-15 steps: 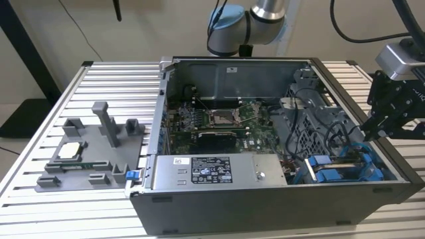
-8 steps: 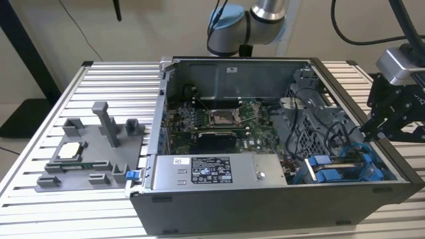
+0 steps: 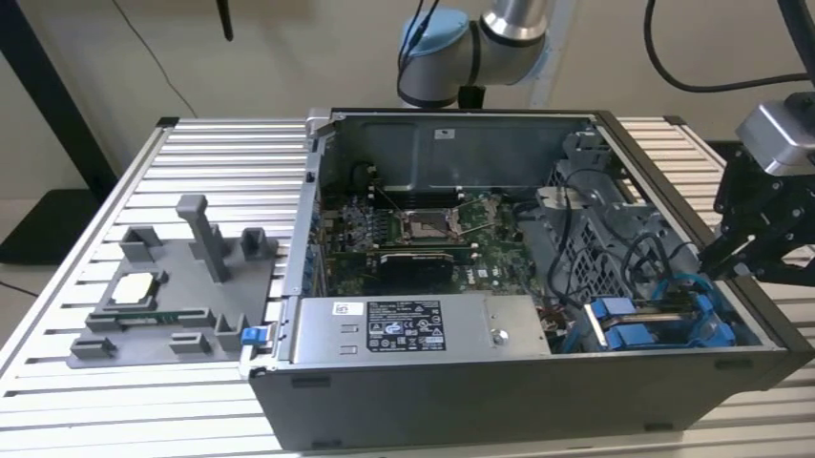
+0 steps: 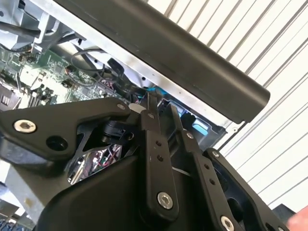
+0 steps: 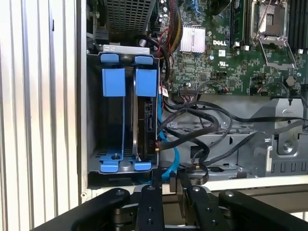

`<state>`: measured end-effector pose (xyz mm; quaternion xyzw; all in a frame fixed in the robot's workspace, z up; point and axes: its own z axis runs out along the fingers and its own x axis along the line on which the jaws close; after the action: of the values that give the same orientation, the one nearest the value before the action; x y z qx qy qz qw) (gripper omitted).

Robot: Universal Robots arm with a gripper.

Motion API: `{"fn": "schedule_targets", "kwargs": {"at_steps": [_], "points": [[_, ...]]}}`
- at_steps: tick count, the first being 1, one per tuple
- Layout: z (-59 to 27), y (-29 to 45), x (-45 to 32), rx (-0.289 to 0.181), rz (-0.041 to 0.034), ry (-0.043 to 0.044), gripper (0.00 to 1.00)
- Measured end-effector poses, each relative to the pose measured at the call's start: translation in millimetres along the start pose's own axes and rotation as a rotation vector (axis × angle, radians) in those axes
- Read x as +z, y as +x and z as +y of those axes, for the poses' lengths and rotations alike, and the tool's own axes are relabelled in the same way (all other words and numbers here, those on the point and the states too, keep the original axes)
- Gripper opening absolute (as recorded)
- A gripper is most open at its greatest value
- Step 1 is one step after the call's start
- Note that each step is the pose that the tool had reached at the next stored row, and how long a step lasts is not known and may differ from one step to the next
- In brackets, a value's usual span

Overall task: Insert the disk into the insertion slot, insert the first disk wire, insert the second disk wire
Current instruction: 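Insert the second disk wire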

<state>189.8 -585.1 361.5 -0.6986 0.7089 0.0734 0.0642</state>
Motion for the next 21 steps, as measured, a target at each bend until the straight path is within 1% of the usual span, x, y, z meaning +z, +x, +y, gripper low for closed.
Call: {"fn": "schedule_targets", "kwargs": {"at_steps": [1,3,5,7,8,10,12,13,18,21], "points": [[0.0,0.2,0.7,0.001,-0.0079,0.0001,1.0],[-0.1,0.3,1.7,0.004,-0.0286,0.0003,1.0],[-0.1,0.6,3.1,0.005,-0.0438,0.0004,1.0],[-0.1,0.9,4.7,0.006,-0.0576,0.0005,1.0],[-0.1,1.1,5.4,0.007,-0.0642,0.0005,0.0],[-0.1,1.4,6.8,0.008,-0.0787,0.0005,0.0],[-0.1,1.6,8.0,0.008,-0.0899,0.0003,0.0],[-0.1,1.6,8.3,0.008,-0.0913,0.0003,0.0],[-0.1,1.8,7.1,0.008,-0.0929,0.0003,0.0],[-0.1,3.1,6.6,0.008,-0.0943,0.0003,0.0]]}}
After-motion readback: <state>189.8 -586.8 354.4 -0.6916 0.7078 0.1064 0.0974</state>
